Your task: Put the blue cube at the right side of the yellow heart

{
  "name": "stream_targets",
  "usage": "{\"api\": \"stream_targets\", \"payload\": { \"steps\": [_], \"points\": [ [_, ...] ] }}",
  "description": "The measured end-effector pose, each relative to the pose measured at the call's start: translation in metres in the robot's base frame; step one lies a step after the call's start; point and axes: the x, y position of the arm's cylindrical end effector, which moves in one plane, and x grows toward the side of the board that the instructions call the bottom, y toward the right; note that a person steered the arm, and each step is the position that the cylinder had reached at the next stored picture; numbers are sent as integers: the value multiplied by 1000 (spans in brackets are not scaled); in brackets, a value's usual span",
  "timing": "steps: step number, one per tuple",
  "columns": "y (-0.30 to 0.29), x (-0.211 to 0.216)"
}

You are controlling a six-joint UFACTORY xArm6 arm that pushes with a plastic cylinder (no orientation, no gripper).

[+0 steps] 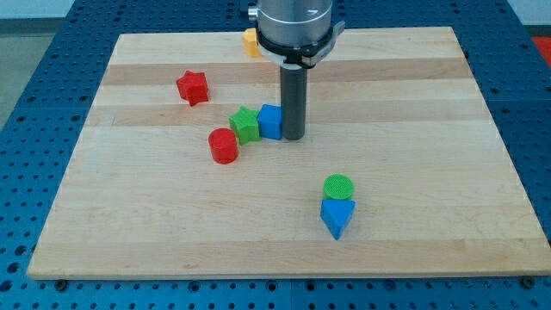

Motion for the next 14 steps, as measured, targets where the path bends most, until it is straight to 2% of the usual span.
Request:
{"api": "stream_targets", "payload": {
  "steps": [2,5,6,8,10,12,14],
  "points": [
    [-2,26],
    [-52,-6],
    [-50,-25],
    [-25,-58],
    [6,-68],
    [8,-106],
    [46,-115]
  ]
}}
